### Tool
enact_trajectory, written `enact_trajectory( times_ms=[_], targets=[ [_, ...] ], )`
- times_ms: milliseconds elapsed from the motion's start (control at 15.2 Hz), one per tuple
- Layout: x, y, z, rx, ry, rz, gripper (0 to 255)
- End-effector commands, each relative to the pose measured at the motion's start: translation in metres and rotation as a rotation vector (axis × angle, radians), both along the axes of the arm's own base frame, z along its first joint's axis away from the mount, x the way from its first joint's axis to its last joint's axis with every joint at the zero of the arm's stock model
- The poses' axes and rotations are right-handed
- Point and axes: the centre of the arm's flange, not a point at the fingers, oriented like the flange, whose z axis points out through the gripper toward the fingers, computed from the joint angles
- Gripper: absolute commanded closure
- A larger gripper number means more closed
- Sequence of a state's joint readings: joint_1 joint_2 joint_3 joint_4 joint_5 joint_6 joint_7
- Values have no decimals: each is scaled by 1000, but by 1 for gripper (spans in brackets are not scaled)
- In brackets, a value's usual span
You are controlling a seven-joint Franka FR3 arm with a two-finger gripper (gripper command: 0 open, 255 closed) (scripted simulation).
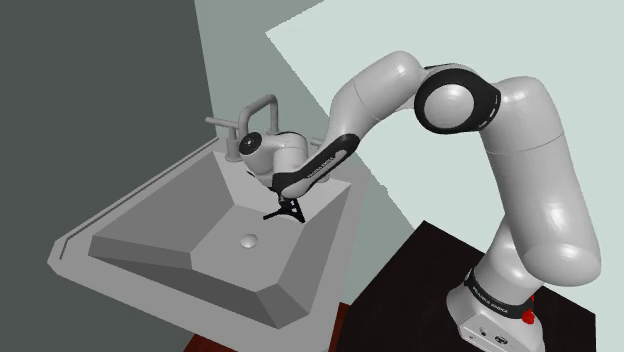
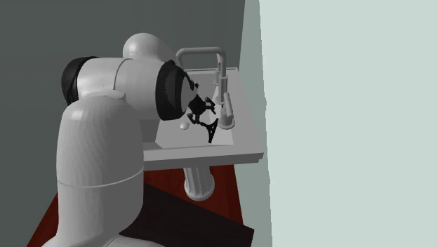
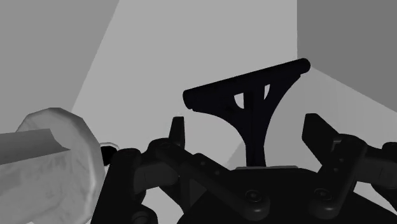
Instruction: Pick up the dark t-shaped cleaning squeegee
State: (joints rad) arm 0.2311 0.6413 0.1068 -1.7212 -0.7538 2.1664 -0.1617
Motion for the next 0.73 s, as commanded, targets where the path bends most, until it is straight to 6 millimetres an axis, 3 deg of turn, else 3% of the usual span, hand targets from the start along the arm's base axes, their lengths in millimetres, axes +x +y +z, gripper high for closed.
enact_trajectory(
  times_ms=[0,594,660],
  targets=[
    [18,25,-38,-7,16,44,0],
    [18,25,-78,-7,16,44,0],
    [13,14,-81,-8,17,45,255]
  ],
)
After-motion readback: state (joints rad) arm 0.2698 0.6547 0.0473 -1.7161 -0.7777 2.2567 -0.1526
